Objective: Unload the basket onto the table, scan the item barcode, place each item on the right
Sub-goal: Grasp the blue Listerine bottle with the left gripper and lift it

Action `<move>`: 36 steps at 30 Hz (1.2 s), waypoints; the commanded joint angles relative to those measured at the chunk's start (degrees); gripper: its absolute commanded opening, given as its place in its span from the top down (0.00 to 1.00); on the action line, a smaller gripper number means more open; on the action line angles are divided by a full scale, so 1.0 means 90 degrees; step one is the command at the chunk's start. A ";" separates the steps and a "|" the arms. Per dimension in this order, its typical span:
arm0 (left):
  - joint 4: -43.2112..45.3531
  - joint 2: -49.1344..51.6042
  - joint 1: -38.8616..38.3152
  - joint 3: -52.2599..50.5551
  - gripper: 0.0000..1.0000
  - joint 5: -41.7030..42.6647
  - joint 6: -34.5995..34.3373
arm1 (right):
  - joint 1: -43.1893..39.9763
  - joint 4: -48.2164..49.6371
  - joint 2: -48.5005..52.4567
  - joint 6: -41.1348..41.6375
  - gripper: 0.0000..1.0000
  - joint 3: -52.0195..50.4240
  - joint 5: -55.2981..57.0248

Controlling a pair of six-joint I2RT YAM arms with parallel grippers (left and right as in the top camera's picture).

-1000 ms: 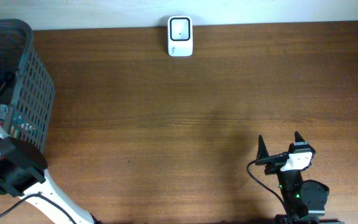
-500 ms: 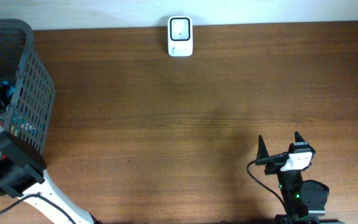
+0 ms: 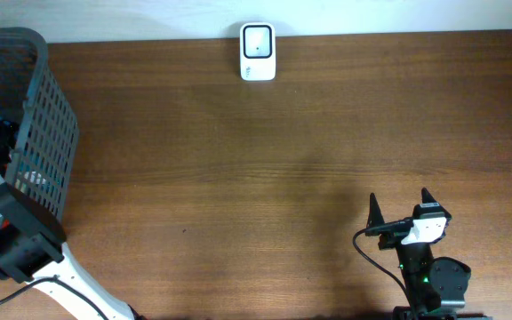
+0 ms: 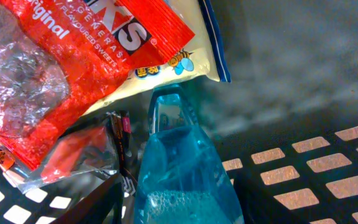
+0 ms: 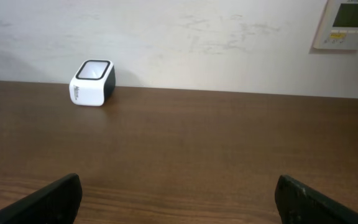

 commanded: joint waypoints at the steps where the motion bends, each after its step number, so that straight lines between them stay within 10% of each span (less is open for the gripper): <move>1: -0.0083 0.0056 0.0041 -0.0121 0.49 0.0323 -0.0019 | -0.0019 -0.0007 -0.0041 0.0024 0.02 -0.0058 0.0053; 12: -0.0678 0.0056 0.0041 0.0889 0.95 0.0418 -0.0015 | -0.0019 -0.0007 -0.0041 0.0024 0.02 -0.0058 0.0053; 20: -0.1627 0.0053 0.0041 0.3150 0.95 0.0420 -0.0007 | -0.0019 -0.0007 -0.0041 0.0024 0.02 -0.0058 0.0053; 30: -0.1576 -0.1083 -0.0039 0.6156 0.98 0.2759 0.0350 | -0.0019 -0.0007 -0.0041 0.0024 0.02 -0.0058 0.0053; 36: -0.1450 -0.1540 -0.1552 0.6360 0.98 0.3628 0.0350 | -0.0019 -0.0007 -0.0041 0.0022 0.02 -0.0058 0.0053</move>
